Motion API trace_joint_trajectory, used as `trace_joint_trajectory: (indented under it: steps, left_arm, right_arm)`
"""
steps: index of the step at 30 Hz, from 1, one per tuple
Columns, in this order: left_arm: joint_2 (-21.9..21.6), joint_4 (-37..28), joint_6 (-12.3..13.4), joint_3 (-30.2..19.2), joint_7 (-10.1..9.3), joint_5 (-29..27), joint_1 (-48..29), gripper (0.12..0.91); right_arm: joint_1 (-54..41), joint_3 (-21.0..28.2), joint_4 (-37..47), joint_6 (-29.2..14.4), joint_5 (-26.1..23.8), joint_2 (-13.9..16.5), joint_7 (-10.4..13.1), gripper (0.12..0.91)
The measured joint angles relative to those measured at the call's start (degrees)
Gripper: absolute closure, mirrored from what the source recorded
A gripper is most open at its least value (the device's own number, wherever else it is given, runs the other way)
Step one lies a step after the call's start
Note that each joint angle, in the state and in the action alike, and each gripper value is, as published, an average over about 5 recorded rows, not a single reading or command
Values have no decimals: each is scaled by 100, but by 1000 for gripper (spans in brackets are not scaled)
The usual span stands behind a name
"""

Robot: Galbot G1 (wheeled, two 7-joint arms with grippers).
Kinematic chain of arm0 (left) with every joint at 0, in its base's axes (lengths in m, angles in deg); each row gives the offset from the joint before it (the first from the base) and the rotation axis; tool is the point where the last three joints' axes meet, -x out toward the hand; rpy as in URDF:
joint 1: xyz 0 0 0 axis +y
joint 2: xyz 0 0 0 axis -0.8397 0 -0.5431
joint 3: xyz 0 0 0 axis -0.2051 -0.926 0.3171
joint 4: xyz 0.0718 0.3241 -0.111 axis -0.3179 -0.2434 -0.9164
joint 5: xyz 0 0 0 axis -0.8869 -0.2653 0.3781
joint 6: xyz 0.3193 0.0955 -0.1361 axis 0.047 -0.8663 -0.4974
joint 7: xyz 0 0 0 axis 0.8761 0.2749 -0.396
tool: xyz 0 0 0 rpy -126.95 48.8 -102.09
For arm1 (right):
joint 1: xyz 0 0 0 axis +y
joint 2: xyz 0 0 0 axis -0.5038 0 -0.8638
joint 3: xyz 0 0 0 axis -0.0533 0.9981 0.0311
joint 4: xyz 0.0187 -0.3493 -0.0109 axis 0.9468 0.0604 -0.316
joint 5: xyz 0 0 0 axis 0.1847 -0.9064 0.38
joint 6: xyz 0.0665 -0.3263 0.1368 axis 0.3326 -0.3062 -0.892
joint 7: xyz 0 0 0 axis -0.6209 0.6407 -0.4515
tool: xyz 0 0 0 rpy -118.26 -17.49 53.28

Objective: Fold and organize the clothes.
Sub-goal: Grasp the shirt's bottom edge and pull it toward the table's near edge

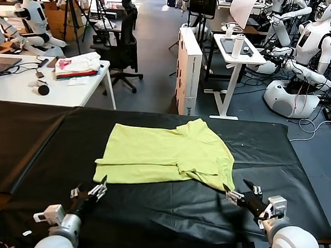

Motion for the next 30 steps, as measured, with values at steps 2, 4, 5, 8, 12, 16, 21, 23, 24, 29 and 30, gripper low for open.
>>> trace_joint_trajectory:
  steps: [2, 4, 5, 8, 12, 16, 21, 23, 24, 29, 30]
  left_arm:
    - [5, -3, 1, 0, 10, 7, 12, 125]
    - [10, -6, -3, -4, 19, 10, 18, 156]
    - [12, -12, -6, -7, 23, 9, 17, 191]
    - [15, -43, -6, -10, 27, 7, 10, 352]
    - [3, -78, 7, -3, 34, 11, 13, 617]
    - [-36, -41, 22, 31, 41, 20, 61, 831]
    - [-157, 89, 27, 127, 37, -10, 185, 882]
    - [-225, 155, 25, 183, 29, -22, 257, 883]
    - [-265, 193, 24, 217, 26, -22, 304, 883]
    - [-434, 402, 23, 371, 31, -25, 630, 883]
    - [-457, 451, 29, 393, 39, -38, 717, 883]
  right_arm:
    - [0, 24, 18, 0, -16, 10, -19, 482]
    - [6, 44, 36, 0, -26, 19, -33, 615]
    - [11, 53, 45, 0, -26, 23, -38, 672]
    - [28, 66, 63, -2, -6, 37, -41, 836]
    - [52, 38, 43, 2, 125, 85, 25, 886]
    - [113, -34, -20, 61, 342, 179, 160, 887]
    - [239, -147, -148, 275, 762, 347, 402, 887]
    - [315, -199, -224, 379, 916, 430, 494, 887]
    - [362, -227, -269, 420, 976, 472, 528, 887]
    - [650, -366, -515, 571, 1124, 598, 680, 887]
    - [715, -395, -567, 593, 1140, 604, 704, 887]
